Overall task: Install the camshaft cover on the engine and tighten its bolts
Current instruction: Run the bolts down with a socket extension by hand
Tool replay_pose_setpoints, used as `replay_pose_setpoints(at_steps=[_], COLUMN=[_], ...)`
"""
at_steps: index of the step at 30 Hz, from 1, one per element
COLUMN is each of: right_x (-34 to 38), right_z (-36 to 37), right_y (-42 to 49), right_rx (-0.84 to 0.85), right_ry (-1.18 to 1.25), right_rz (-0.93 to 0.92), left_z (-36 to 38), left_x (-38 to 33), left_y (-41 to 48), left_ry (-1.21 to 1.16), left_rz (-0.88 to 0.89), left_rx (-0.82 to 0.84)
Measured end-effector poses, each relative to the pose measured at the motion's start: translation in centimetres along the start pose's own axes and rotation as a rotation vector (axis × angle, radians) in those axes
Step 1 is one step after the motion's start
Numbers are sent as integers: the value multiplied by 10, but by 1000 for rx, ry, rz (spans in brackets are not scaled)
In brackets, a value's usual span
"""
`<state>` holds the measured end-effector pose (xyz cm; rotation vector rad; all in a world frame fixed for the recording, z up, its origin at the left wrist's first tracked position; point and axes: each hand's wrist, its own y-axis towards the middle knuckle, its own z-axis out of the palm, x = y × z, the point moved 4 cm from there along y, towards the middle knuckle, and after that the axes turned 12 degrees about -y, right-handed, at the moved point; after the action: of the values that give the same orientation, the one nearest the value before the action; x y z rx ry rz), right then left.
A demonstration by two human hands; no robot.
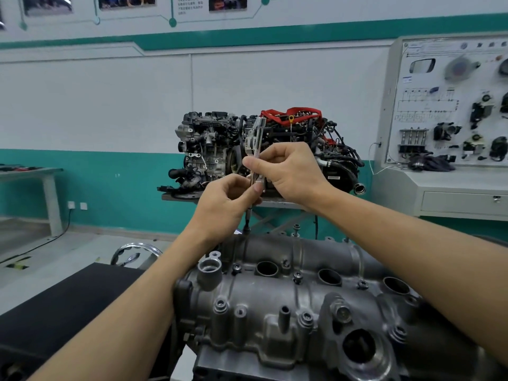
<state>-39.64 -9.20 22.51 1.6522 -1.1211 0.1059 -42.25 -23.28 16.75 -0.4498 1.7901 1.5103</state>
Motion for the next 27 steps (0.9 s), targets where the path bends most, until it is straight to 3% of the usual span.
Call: replay_pose_setpoints(at_steps=[9, 27], right_x=[9, 18], right_z=[12, 14], right_y=[-9, -3], right_rx=[223, -151], right_ry=[41, -199], right_rz=[-3, -89], left_z=[-3, -3], left_x=[5, 7], left_y=[1, -1], left_ry=[7, -48], left_rz=[14, -117], left_rx=[30, -14])
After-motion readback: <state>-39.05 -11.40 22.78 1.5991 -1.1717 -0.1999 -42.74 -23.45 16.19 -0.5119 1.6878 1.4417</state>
